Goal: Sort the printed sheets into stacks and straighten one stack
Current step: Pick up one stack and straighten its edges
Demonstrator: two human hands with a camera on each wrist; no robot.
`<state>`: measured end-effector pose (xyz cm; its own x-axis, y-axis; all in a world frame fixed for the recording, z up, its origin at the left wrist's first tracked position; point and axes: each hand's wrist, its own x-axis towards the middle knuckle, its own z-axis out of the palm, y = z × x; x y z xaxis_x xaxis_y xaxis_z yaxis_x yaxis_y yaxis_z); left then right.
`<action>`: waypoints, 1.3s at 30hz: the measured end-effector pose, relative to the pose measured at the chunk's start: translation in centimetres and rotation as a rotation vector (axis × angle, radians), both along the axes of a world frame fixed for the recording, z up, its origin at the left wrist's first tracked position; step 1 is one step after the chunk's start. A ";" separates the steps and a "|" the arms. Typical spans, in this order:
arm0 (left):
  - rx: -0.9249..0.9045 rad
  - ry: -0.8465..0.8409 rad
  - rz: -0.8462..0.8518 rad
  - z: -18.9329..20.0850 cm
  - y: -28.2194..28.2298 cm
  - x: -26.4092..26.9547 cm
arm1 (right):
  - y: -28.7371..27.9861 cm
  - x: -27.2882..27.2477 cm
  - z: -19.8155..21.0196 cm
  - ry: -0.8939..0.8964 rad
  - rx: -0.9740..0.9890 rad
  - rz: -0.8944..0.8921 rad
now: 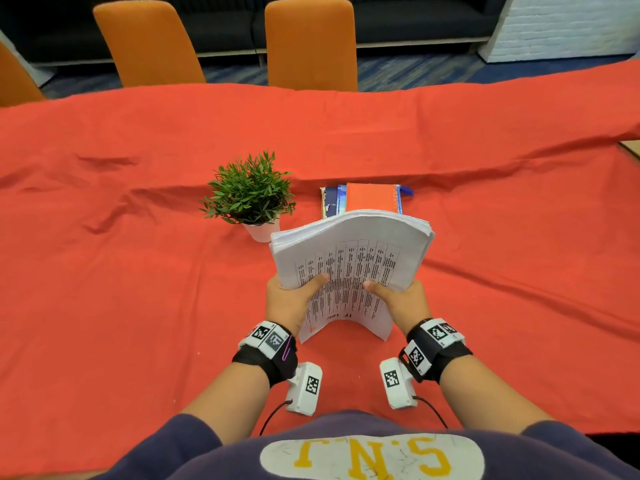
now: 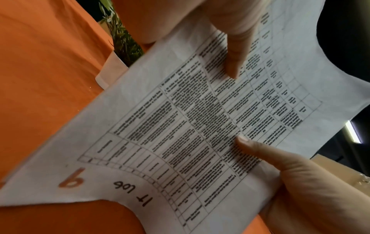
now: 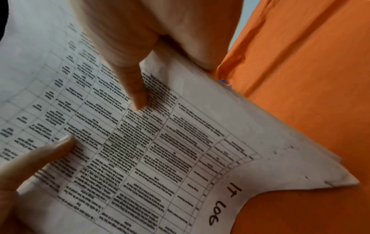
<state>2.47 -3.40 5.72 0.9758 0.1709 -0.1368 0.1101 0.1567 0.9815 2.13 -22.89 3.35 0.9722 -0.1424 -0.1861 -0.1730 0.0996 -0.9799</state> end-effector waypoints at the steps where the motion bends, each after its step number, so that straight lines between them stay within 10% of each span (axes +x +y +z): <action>1: -0.007 -0.002 0.000 0.0 0.1 0.0 | -0.1 0.0 0.0 -0.003 0.001 0.006; 39: 0.006 -0.126 -0.096 3.9 2.1 1.1 | -2.8 1.0 8.5 -0.219 -0.030 0.188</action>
<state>3.60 -1.29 9.58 0.9970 0.0761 -0.0118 0.0006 0.1455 0.9894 3.12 -25.73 11.88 0.9986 0.0421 0.0324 0.0300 0.0565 -0.9980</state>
